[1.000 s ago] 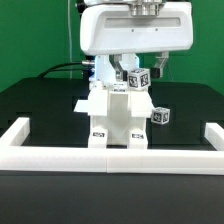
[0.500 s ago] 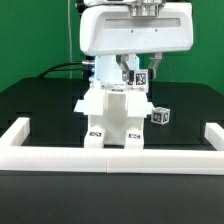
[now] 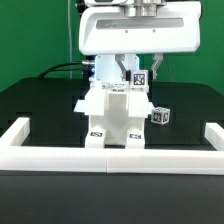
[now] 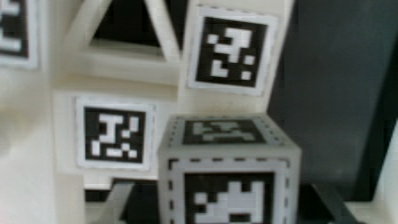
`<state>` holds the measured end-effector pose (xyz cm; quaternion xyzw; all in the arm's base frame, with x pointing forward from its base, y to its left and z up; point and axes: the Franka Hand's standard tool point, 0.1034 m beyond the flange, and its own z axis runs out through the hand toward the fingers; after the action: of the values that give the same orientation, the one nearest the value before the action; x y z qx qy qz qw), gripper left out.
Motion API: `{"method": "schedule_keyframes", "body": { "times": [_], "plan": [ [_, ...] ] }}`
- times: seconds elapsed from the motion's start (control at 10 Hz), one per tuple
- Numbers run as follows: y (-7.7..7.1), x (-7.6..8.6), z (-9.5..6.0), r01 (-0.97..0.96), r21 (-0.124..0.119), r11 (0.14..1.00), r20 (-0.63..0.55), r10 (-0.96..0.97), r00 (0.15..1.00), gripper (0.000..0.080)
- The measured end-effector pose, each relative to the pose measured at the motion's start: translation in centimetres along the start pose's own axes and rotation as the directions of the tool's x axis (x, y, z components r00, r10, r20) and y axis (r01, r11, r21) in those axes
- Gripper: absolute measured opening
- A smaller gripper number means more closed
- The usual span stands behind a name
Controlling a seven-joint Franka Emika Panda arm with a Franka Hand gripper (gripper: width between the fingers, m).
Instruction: Assemble chair
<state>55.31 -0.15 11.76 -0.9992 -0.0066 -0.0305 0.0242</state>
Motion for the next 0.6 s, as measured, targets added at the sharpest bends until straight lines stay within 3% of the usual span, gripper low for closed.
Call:
{"method": "schedule_keyframes", "body": {
  "times": [0.3,0.6],
  "plan": [
    [-0.01,0.14,0.09,-0.279,-0.001,0.96,-0.005,0.279,0.96,0.0288],
    [-0.1,0.25,0.15,-0.53,0.007,0.848,-0.006,0.53,0.848,0.0289]
  ]
}}
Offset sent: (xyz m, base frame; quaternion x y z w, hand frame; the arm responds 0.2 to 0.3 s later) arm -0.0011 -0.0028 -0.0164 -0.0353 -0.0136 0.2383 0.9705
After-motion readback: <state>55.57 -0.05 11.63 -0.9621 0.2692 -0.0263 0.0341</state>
